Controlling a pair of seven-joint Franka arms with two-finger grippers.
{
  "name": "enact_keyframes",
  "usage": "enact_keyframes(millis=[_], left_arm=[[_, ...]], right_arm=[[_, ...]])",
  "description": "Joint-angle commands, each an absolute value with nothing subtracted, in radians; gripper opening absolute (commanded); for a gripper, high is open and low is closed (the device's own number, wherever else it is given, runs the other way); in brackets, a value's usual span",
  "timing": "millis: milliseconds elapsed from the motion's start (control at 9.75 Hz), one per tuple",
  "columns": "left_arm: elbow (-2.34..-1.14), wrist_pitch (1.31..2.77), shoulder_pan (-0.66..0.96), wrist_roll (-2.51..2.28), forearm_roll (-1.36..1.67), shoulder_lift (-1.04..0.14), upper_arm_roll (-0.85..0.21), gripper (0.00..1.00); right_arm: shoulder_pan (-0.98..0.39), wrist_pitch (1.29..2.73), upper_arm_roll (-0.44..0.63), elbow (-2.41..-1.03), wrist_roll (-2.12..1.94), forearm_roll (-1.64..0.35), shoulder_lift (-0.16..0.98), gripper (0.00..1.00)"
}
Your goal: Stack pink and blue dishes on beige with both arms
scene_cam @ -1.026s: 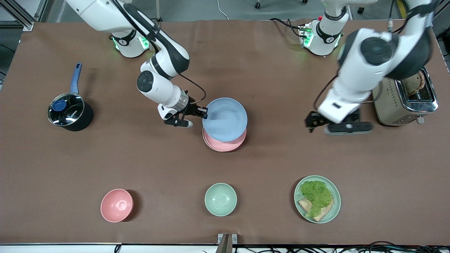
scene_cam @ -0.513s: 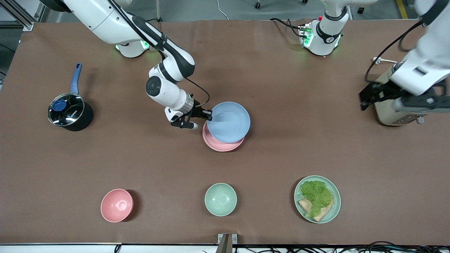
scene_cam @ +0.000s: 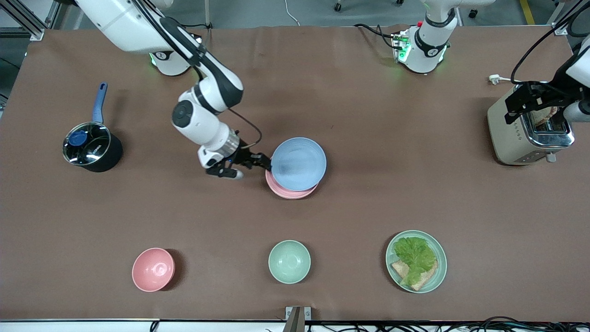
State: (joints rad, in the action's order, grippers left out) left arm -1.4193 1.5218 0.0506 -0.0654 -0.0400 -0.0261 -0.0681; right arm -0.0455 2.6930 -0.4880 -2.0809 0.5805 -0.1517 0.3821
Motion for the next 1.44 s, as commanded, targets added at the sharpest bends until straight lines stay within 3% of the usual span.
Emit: enact_keyframes(millis=[0, 103, 308, 513, 821, 1231, 1333], left_arm=[[-1.431, 1.503, 0.052, -0.055, -0.020, -0.037, -0.061, 1.00], [-1.425, 1.505, 0.051, -0.058, 0.006, -0.052, -0.060, 1.00], [-1.387, 1.502, 0.052, -0.064, 0.023, -0.064, -0.046, 1.00], [-1.387, 1.471, 0.102, -0.054, 0.025, -0.029, 0.041, 1.00], [-1.449, 1.460, 0.121, -0.055, 0.025, 0.037, 0.064, 1.00], [-1.473, 1.459, 0.103, -0.049, 0.026, 0.045, 0.063, 1.00], [-1.476, 1.459, 0.103, -0.049, 0.028, 0.046, 0.063, 1.00]], right_arm=[[-0.011, 2.576, -0.392, -2.109, 0.598, -0.002, 0.211, 1.00], [0.004, 2.536, -0.349, -2.096, 0.595, 0.032, 0.152, 1.00], [0.009, 2.296, -0.225, -1.989, 0.594, 0.034, 0.068, 1.00], [0.009, 2.141, -0.120, -1.874, 0.591, 0.034, 0.022, 1.00], [0.009, 1.794, 0.007, -1.660, 0.426, 0.032, -0.014, 1.00], [0.011, 1.504, 0.162, -1.508, 0.085, 0.014, -0.032, 1.00], [0.011, 1.506, 0.175, -1.508, 0.065, 0.009, -0.029, 1.00]])
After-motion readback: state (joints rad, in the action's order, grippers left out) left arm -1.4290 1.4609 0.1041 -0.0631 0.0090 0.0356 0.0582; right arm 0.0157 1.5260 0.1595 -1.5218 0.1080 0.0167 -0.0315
